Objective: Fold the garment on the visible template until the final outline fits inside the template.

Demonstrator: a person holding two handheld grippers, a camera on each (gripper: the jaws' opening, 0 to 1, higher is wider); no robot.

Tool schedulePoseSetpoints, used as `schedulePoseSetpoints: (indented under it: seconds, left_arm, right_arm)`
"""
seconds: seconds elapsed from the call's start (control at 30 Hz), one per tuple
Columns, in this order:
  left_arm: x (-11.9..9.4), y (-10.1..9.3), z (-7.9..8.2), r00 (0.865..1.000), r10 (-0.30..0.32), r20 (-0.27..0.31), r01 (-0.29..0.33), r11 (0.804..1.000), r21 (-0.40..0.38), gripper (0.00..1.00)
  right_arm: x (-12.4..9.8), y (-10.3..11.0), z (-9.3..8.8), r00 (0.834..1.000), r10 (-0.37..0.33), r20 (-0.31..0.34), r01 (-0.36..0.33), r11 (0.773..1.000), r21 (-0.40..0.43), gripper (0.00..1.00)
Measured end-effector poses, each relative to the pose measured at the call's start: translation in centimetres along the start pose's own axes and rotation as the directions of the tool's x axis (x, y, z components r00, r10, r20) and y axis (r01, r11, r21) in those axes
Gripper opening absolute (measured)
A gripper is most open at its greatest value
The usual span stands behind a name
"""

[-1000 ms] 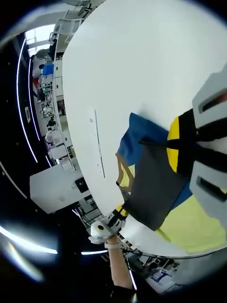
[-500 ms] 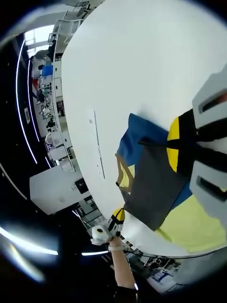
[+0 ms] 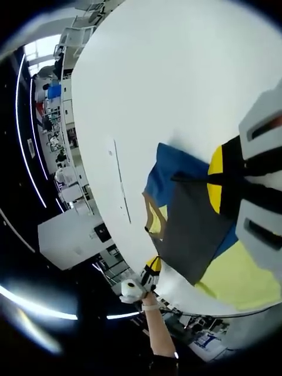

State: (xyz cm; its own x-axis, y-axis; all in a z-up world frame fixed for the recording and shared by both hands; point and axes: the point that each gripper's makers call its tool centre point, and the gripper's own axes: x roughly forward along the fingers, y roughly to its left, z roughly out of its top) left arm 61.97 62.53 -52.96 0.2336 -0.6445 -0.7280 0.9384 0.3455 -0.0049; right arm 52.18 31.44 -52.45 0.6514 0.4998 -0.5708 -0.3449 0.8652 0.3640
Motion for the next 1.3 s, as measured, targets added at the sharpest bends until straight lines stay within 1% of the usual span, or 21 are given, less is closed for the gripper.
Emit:
schedulePoseSetpoints:
  seconds: [0.1, 0.2, 0.23, 0.3, 0.37, 0.4, 0.43, 0.47, 0.57, 0.6, 0.7, 0.77, 0.87, 0.93, 0.97, 1.0, 1.03, 1.07, 1.13, 1.2, 1.3]
  left_arm:
    - [-0.3, -0.1, -0.3, 1.0, -0.004, 0.008, 0.005, 1.0, -0.026, 0.0]
    - [-0.8, 0.2, -0.3, 0.999, 0.013, 0.039, -0.011, 0.998, -0.055, 0.0]
    - [-0.9, 0.1, -0.2, 0.999, 0.017, 0.049, -0.013, 0.998, -0.065, 0.0]
    - [-1.3, -0.1, 0.3, 0.996, 0.014, 0.086, -0.008, 0.998, -0.064, 0.0]
    - [-1.5, -0.3, 0.8, 0.993, 0.012, 0.121, -0.001, 0.996, -0.087, 0.0]
    - [-1.6, -0.4, 1.0, 0.991, 0.01, 0.132, 0.002, 0.996, -0.09, 0.0]
    - [-1.7, -0.5, 1.3, 0.989, 0.008, 0.148, 0.007, 0.995, -0.098, 0.01]
    - [-1.8, -0.7, 1.5, 0.987, 0.004, 0.159, 0.012, 0.995, -0.101, 0.04]
    - [-1.8, -0.9, 1.9, 0.984, 0.006, 0.178, 0.013, 0.994, -0.106, 0.17]
    - [-1.8, -1.1, 2.1, 0.982, 0.003, 0.186, 0.018, 0.994, -0.108, 0.22]
    - [-1.9, -1.7, 2.6, 0.978, 0.005, 0.206, 0.017, 0.994, -0.104, 0.28]
    - [-2.0, -2.3, 3.0, 0.976, -0.008, 0.219, 0.031, 0.994, -0.105, 0.3]
    - [-2.1, -3.0, 3.4, 0.971, -0.014, 0.24, 0.04, 0.993, -0.107, 0.38]
    - [-2.1, -3.4, 3.8, 0.964, -0.003, 0.265, 0.031, 0.994, -0.102, 0.52]
    - [-2.1, -3.5, 3.9, 0.964, 0.006, 0.267, 0.023, 0.994, -0.103, 0.6]
    - [-2.1, -3.7, 3.9, 0.963, 0.006, 0.268, 0.022, 0.995, -0.101, 0.68]
    - [-2.2, -4.0, 3.9, 0.96, 0.012, 0.278, 0.019, 0.994, -0.106, 0.7]
    - [-2.3, -4.1, 4.0, 0.959, 0.015, 0.283, 0.017, 0.993, -0.113, 0.71]
    - [-2.5, -4.4, 4.1, 0.953, 0.024, 0.302, 0.019, 0.99, -0.137, 0.74]
    - [-2.7, -4.7, 4.0, 0.952, 0.032, 0.304, 0.013, 0.989, -0.146, 0.8]
    - [-3.2, -5.8, 4.2, 0.946, 0.03, 0.322, 0.024, 0.986, -0.163, 0.83]
  right_arm:
    - [-0.1, 0.0, -0.1, 1.0, 0.001, -0.001, -0.001, 1.0, 0.001, 0.0]
    - [-0.1, -0.1, -0.1, 1.0, 0.006, -0.001, -0.006, 1.0, -0.018, 0.0]
    - [-0.1, 0.0, -0.1, 1.0, 0.005, 0.0, -0.005, 0.999, -0.038, 0.0]
    - [-0.1, 0.1, 0.0, 1.0, 0.005, 0.006, -0.004, 0.998, -0.066, 0.01]
    - [-0.2, 0.6, 0.0, 1.0, 0.022, 0.014, -0.02, 0.996, -0.09, 0.1]
    - [-0.2, 0.7, -0.1, 1.0, 0.028, 0.013, -0.027, 0.996, -0.09, 0.19]
    - [-0.2, 0.9, -0.1, 0.999, 0.033, 0.018, -0.03, 0.993, -0.111, 0.25]
    - [-0.3, 1.1, -0.1, 0.999, 0.037, 0.022, -0.034, 0.991, -0.127, 0.29]
    - [-0.3, 1.2, 0.0, 0.998, 0.05, 0.029, -0.046, 0.99, -0.136, 0.4]
    - [-0.4, 1.1, 0.1, 0.998, 0.048, 0.035, -0.043, 0.989, -0.144, 0.46]
    - [-0.5, 0.8, 0.4, 0.998, 0.043, 0.051, -0.034, 0.985, -0.167, 0.59]
    - [-0.7, 0.9, 0.6, 0.997, 0.057, 0.058, -0.047, 0.984, -0.17, 0.65]
    - [-0.9, 1.1, 0.5, 0.996, 0.068, 0.053, -0.057, 0.981, -0.185, 0.74]
    - [-1.0, 1.2, 0.4, 0.995, 0.083, 0.047, -0.073, 0.981, -0.179, 0.83]
    - [-1.0, 1.4, 0.4, 0.994, 0.098, 0.044, -0.088, 0.98, -0.178, 0.89]
    - [-0.9, 1.6, 0.4, 0.993, 0.104, 0.046, -0.095, 0.98, -0.172, 0.99]
    - [-1.0, 1.7, 0.2, 0.993, 0.11, 0.043, -0.1, 0.978, -0.182, 0.99]
    - [-1.0, 1.8, 0.3, 0.992, 0.117, 0.042, -0.105, 0.972, -0.21, 1.0]
    - [-1.0, 1.9, 0.0, 0.993, 0.117, 0.028, -0.108, 0.973, -0.205, 1.0]
    - [-1.0, 1.9, -0.2, 0.993, 0.117, 0.023, -0.111, 0.974, -0.199, 1.0]
    - [-1.3, 1.9, -0.3, 0.993, 0.115, 0.018, -0.109, 0.972, -0.207, 1.0]
